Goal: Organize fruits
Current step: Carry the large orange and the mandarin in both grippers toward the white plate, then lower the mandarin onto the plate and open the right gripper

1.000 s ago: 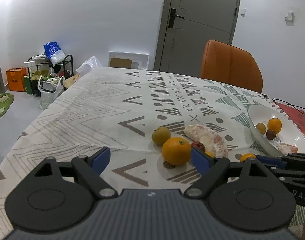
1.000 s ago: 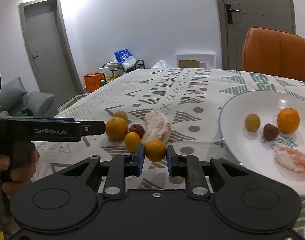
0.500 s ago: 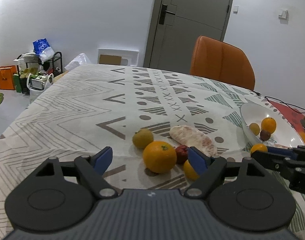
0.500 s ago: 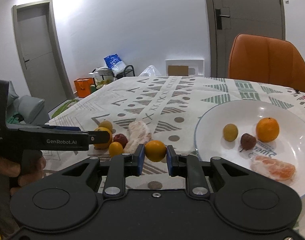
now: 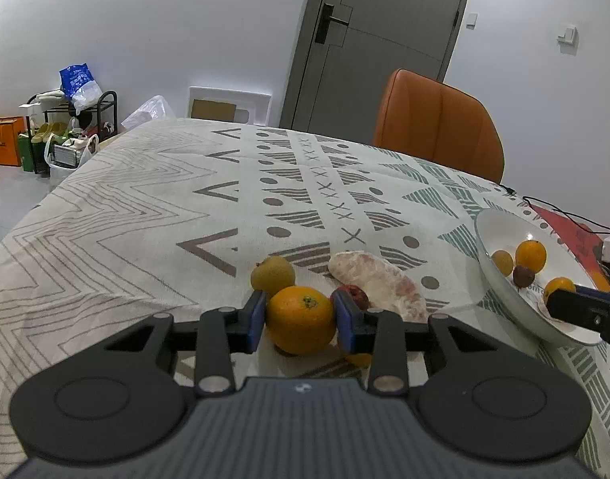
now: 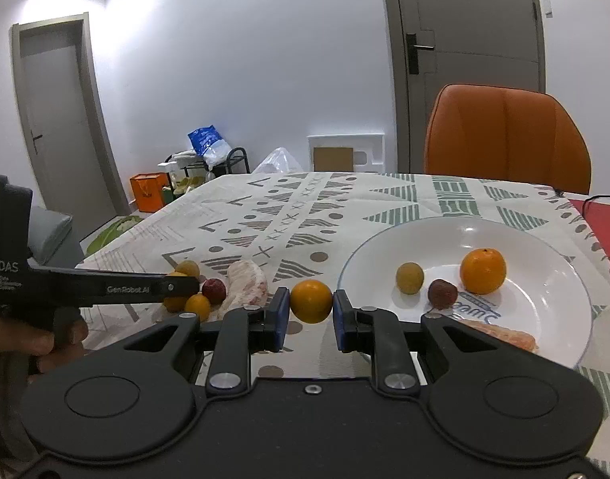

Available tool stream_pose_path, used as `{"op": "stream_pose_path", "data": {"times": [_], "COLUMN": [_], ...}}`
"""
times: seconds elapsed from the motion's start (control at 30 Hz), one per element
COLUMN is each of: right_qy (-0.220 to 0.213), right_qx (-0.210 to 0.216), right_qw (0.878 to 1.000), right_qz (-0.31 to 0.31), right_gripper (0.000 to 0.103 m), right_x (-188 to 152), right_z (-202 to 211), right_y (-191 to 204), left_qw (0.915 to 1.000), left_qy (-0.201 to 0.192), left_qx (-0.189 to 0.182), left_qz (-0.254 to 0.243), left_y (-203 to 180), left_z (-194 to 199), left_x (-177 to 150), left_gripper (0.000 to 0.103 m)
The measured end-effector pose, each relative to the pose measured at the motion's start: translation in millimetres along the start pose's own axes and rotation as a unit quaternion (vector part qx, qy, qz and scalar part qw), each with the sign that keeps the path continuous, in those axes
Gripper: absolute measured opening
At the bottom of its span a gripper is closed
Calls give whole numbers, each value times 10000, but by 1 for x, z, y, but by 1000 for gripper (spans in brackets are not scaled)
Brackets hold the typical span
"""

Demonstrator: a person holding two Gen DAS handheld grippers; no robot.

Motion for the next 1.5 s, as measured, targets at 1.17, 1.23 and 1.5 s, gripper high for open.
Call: {"op": "stream_pose_path", "data": {"times": [1.17, 1.23, 1.5], "right_qy": [-240, -244, -254], "right_qx": [-352, -362, -410], "right_qw": [9964, 9961, 9953], "right_qz": [-737, -766, -837], "right_gripper": [22, 22, 22], "right_x": [-32, -33, -35], "right_z": [32, 33, 33], "right_y": [-66, -68, -75], "left_qw": [9965, 9962, 9950], "left_qy": [-268, -264, -254], "left_qx": [-271, -300, -398], "left_qz": [-738, -774, -882], "left_y": [-81, -86, -100], "left_z": [20, 19, 17], "left_x": [3, 3, 4], "left_gripper": [36, 36, 36]}}
Point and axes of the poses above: each gripper's, at about its wrist camera, not at the fingertips, and z roughly against the way its jaws point, y to its left, x to its top, the point moved 3 cm from there along -z, roughly the way its jaws point, and after that the axes turned 12 degrees about y, right-handed, at the moved point
